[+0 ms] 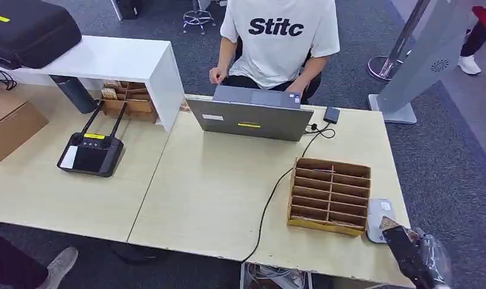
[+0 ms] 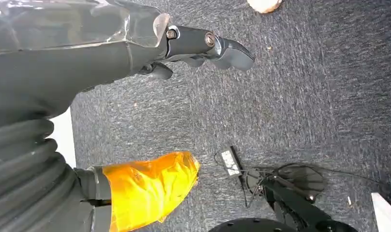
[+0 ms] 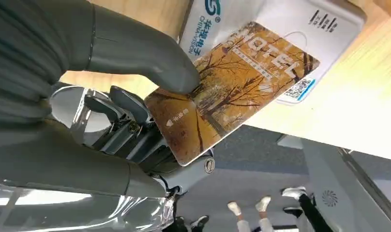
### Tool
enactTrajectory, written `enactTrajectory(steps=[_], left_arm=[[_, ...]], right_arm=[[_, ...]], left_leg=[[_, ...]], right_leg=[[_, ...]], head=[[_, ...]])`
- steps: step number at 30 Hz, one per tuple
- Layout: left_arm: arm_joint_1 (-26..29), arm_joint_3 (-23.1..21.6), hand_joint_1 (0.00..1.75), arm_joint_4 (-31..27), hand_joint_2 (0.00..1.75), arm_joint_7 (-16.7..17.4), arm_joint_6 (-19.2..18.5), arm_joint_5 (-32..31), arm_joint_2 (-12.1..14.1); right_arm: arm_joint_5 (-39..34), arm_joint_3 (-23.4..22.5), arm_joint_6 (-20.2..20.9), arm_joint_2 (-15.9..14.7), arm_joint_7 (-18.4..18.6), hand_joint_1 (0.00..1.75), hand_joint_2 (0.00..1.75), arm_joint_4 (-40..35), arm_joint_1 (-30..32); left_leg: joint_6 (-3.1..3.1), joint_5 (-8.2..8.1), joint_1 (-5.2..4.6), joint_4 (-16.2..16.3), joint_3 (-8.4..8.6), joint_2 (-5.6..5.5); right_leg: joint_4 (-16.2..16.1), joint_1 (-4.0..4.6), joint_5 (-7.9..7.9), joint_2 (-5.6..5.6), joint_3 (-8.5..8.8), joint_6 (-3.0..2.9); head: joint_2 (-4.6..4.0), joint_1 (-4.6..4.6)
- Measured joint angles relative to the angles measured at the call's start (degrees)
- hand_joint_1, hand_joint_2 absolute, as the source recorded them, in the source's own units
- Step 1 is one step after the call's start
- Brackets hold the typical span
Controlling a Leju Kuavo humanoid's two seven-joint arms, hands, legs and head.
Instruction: Pass the card to the sensor for recognition and then transmit it.
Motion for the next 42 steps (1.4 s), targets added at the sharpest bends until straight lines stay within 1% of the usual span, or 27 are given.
enactTrajectory(steps=[2, 6, 9, 14, 17, 20, 23, 29, 31, 33, 34, 35, 37, 38, 39, 42], left_arm=[[0.03, 0.00, 0.00, 0.00, 1.75, 0.00, 0.09, 0.02, 0.00], [0.04, 0.00, 0.00, 0.00, 1.75, -0.13, 0.17, 0.09, 0.00], [0.01, 0.00, 0.00, 0.00, 1.75, -0.61, 0.28, 0.09, 0.00], [-0.12, 0.00, 0.00, 0.00, 1.75, -1.61, 0.28, -0.44, 0.00], [-0.67, 0.20, 0.00, 0.24, 1.75, -2.97, 0.02, -1.55, 0.00], [-1.80, 1.22, 0.00, 0.89, 1.75, -4.98, -0.87, -4.08, -0.02], [-3.13, 2.45, 0.00, 1.97, 1.75, -5.84, -1.29, -5.38, -0.02], [-3.86, 3.76, 0.00, 3.28, 1.75, -6.32, -1.66, -6.03, -0.04], [-4.09, 4.04, 0.00, 3.63, 1.75, -7.08, -2.16, -7.33, -0.04], [-5.37, 5.03, 0.00, 4.59, 1.75, -8.99, -3.06, -10.21, 0.00], [-6.52, 5.92, 0.00, 5.69, 1.75, -10.46, -3.15, -12.07, 0.13], [-7.94, 6.94, 0.00, 7.09, 1.75, -12.05, -3.11, -13.69, 0.43], [-10.60, 8.56, 0.00, 10.17, 1.75, -14.77, -2.21, -15.58, 1.22], [-11.76, 9.27, 0.00, 11.83, 1.75, -15.87, -1.48, -16.20, 1.66], [-12.89, 10.08, 0.00, 13.83, 1.75, -16.85, -0.79, -16.78, 2.23], [-15.09, 11.65, 0.00, 17.96, 1.75, -17.72, 0.07, -17.42, 3.12]], right_arm=[[-0.39, 0.02, -1.16, 0.15, -1.05, 1.75, 1.75, -2.05, -0.02], [-1.03, 0.04, -1.68, 0.15, -1.89, 1.75, 1.75, -6.00, -0.32], [-2.12, 0.04, -3.72, 0.15, -3.69, 1.75, 1.75, -9.62, -0.99], [-3.80, 0.11, -5.24, -0.22, -5.90, 1.75, 1.75, -16.58, -4.90], [-3.82, 0.48, -6.14, -0.77, -6.80, 1.75, 1.75, -19.72, -8.68], [-4.28, 1.83, -5.99, -1.51, -6.97, 1.75, 1.75, -21.13, -13.48], [-4.06, 3.50, -5.44, -2.12, -6.71, 1.75, 1.75, -21.29, -17.92], [-4.06, 5.05, -5.55, -2.82, -6.42, 1.75, 1.75, -21.53, -20.23], [-3.57, 5.87, -4.55, -3.04, -6.69, 1.75, 1.75, -21.46, -21.25], [-1.87, 8.07, -1.30, -3.28, -5.26, 1.75, 1.75, -20.30, -25.43], [-0.97, 9.93, 0.90, -3.30, -3.99, 1.75, 1.75, -18.53, -29.07], [-0.03, 12.20, 2.87, -3.30, -2.65, 1.75, 1.75, -16.15, -33.22], [1.85, 16.64, 5.22, -3.19, -0.05, 1.75, 1.75, -10.88, -41.15], [2.80, 18.70, 5.80, -3.06, 1.17, 1.75, 1.75, -8.03, -44.93], [3.54, 20.93, 6.12, -2.82, 2.07, 1.75, 1.75, -4.65, -48.77], [4.20, 25.65, 6.17, -2.27, 2.80, 1.75, 1.75, 2.24, -56.32]], left_leg=[[0.00, 0.00, 0.00, 0.00, 0.00, 0.01], [0.00, 0.00, 0.00, 0.00, 0.00, -0.01], [0.00, 0.00, 0.00, 0.00, -0.02, 0.03], [0.00, 0.01, 0.00, 0.00, 0.00, 0.08], [-0.03, 0.04, 0.00, 0.00, 0.01, 0.09], [-0.03, 0.08, 0.00, 0.00, 0.02, 0.09], [-0.06, 0.15, 0.01, 0.01, 0.05, 0.04], [-0.04, 0.16, 0.01, 0.00, -0.02, 0.00], [-0.04, 0.16, 0.00, -0.01, -0.16, 0.01], [-0.05, 0.17, 0.00, -0.01, -0.22, 0.17], [-0.10, 0.21, 0.00, -0.02, -0.60, 0.27], [-0.10, 0.21, 0.00, -0.03, -0.62, 0.30], [-0.19, 0.40, 0.01, -0.03, -0.63, 0.28], [-0.11, 0.52, 0.01, -0.03, -0.66, 0.22], [-0.25, 0.63, 0.01, -0.02, -0.65, 0.14], [-0.27, 0.71, 0.06, -0.02, -0.67, -0.05]], right_leg=[[0.01, 0.00, 0.01, 0.02, -0.01, -0.01], [0.00, 0.00, 0.00, -0.01, 0.00, 0.00], [0.02, 0.00, 0.01, 0.04, -0.01, -0.01], [0.02, 0.00, 0.03, 0.06, 0.00, -0.01], [0.03, 0.00, 0.07, 0.06, 0.00, -0.04], [0.04, 0.00, 0.11, 0.07, 0.00, -0.07], [0.03, 0.01, 0.12, 0.03, 0.01, -0.09], [0.04, 0.01, 0.12, 0.01, 0.00, -0.09], [0.07, -0.01, 0.12, 0.02, -0.04, -0.09], [0.10, -0.03, 0.24, 0.14, -0.22, -0.22], [0.11, -0.03, 0.30, 0.23, -0.24, -0.20], [0.12, -0.02, 0.32, 0.32, -0.25, -0.19], [0.12, 0.00, 0.40, 0.31, -0.27, -0.14], [0.13, 0.00, 0.43, 0.27, -0.28, -0.15], [0.14, 0.00, 0.48, 0.21, -0.30, -0.18], [0.15, 0.07, 0.57, 0.01, -0.32, -0.24]], head=[[0.00, 0.00], [0.00, 0.00], [0.00, 0.00], [0.00, 0.00], [0.00, 0.00], [0.00, 0.00], [0.00, 0.00], [0.00, 0.02], [0.00, 0.04], [0.00, 0.00], [0.00, 0.00], [0.00, -0.02], [0.00, -0.02], [0.00, 0.02], [0.00, -0.04], [0.00, 0.02]])
